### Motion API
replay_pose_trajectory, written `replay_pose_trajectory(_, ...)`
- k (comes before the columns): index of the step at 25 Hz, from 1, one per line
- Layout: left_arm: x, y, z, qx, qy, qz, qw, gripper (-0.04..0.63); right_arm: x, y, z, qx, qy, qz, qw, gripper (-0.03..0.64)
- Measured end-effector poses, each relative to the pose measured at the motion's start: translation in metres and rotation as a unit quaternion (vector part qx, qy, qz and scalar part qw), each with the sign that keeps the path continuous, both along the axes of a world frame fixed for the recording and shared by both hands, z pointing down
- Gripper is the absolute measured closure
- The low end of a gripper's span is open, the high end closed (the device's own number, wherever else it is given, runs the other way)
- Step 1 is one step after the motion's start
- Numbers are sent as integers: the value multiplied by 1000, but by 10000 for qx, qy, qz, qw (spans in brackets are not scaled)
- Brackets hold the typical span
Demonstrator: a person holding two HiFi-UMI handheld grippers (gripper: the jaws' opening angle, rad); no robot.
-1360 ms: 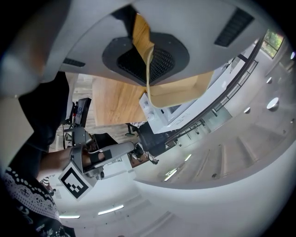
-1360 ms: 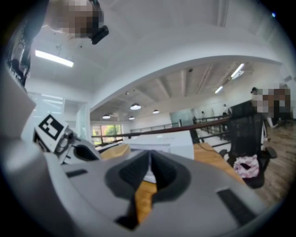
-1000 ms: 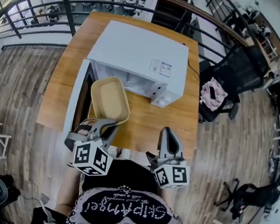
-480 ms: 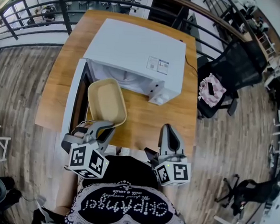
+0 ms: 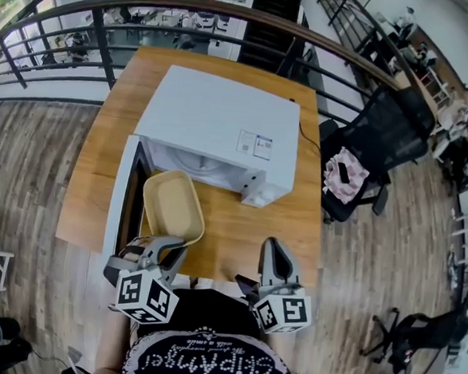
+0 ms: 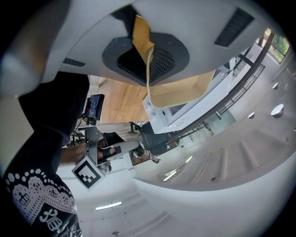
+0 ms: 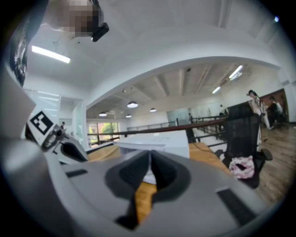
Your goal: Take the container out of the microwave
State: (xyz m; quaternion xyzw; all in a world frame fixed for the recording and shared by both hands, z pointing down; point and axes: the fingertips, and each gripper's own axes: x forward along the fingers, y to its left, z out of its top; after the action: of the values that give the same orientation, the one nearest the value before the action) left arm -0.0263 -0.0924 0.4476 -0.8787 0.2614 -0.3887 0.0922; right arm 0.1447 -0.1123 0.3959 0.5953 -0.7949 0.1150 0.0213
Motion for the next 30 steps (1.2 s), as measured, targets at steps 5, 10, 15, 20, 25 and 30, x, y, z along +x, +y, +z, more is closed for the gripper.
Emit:
replay_pose_trajectory(5, 0, -6, 0, 9, 1, 49, 10000, 554, -3, -6, -2, 34, -8, -1, 10000, 577)
replay_pose_trajectory(10, -1, -13, -1, 34, -1, 73, 10000, 554, -6, -12, -2, 54, -1, -11, 10000, 577)
replay_pose_trajectory(15, -3, -14, 2, -19, -7, 81, 10000, 554, -8, -16, 1, 19, -15, -20, 10000, 577)
replay_pose_trajectory(20, -4, -19, 6, -34, -62, 87, 9999, 554, -9, -22, 1, 22, -10, -18, 10000, 577)
replay_pose_trajectory(25, -5, -23, 10, -76, -98, 99, 9999, 554, -5, -24, 4, 1, -19, 32, 10000, 577)
replay_pose_trajectory(30, -5, -25, 6, -67, -90, 141, 9998, 554, 1, -26, 1, -21, 25, 108, 9999, 577)
